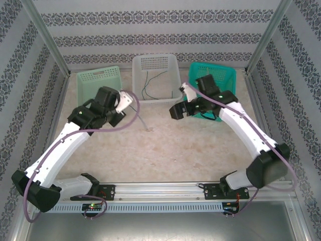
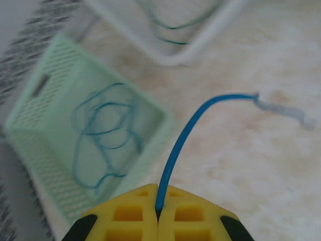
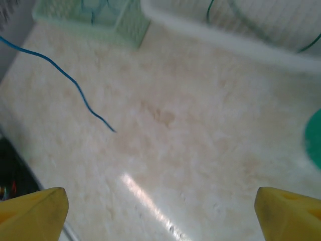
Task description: Untangle the cables
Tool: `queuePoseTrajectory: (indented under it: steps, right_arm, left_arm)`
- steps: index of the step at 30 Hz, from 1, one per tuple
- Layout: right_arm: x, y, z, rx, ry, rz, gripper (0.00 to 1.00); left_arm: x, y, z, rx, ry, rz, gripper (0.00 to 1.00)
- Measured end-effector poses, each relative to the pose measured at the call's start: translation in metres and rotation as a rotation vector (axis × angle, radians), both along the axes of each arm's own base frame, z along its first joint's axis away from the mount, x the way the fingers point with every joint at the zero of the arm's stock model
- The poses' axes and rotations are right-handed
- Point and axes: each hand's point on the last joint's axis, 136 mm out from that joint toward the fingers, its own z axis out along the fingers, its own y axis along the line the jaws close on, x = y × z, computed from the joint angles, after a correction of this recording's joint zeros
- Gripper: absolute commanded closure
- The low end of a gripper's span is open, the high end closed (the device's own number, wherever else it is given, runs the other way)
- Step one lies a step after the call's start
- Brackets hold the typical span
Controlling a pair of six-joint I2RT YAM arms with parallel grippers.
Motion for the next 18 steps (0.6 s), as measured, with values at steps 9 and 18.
queuePoseTrajectory:
  steps: [9, 18]
  right_arm:
    - [-0.006, -0.019, 0.007, 0.058, -0.065, -0.087, 0.03]
    - [-0.011, -0.041, 0.002, 0.065, -0.068, -0.156, 0.03]
  left_arm:
    - [0.041, 0.151, 0.011, -0.131, -0.069, 0.638, 1.0]
    - [0.074, 0.19, -0.018, -0.237, 0.027, 0.747, 1.0]
